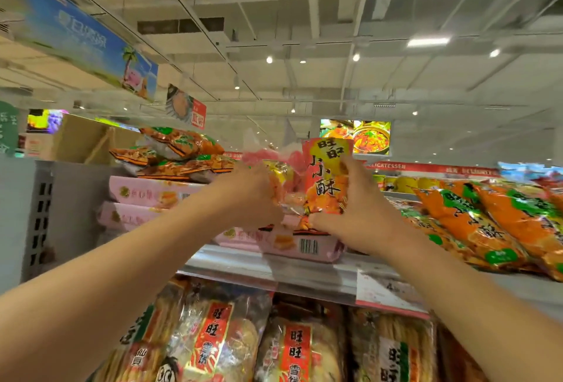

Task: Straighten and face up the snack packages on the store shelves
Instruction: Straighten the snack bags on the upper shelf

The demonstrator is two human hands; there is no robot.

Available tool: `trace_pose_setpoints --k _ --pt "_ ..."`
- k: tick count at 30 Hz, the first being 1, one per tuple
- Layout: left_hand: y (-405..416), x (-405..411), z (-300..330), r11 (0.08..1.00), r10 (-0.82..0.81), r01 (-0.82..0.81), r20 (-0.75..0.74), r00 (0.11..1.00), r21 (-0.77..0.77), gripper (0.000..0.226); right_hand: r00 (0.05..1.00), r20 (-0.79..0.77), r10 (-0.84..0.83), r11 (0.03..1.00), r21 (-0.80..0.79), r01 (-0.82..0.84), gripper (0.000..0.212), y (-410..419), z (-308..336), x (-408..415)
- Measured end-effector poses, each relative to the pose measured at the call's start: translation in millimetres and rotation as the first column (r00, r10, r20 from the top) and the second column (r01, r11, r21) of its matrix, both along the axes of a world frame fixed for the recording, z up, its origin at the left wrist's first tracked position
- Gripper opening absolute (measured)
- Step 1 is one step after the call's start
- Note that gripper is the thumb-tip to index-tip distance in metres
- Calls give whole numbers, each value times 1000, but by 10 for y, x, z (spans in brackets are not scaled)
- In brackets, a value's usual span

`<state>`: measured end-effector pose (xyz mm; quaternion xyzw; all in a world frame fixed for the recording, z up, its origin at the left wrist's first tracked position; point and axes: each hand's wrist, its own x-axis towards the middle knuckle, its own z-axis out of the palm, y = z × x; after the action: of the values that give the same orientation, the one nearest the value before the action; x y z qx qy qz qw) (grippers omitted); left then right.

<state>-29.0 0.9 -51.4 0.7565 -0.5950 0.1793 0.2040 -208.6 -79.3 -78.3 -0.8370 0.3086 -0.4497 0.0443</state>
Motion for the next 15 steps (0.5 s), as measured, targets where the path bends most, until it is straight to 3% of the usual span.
trace_pose_setpoints --k 3,6,7,10,12,15 --pt "-9 -107 -117 956 -135 138 28 990 -258 58 988 152 -17 993 117 -1 114 113 -35 -133" --pt "-42 -320 -296 860 -276 286 86 957 -422 64 980 196 -32 989 151 2 82 158 -103 -304" --pt "-58 -395 -360 837 -294 304 97 951 -455 65 977 208 -38 982 187 -1 82 189 -134 -367" --pt "-114 -616 -513 759 -406 375 63 912 -532 63 964 233 -126 967 246 67 114 284 -216 -614" --pt "-126 -809 -552 693 -561 474 6 827 -543 56 950 276 -146 970 229 82 122 347 -262 -847" --pt "-141 -1198 -542 615 -772 594 -245 586 -518 48 936 286 -206 964 226 143 117 472 -347 -1301"
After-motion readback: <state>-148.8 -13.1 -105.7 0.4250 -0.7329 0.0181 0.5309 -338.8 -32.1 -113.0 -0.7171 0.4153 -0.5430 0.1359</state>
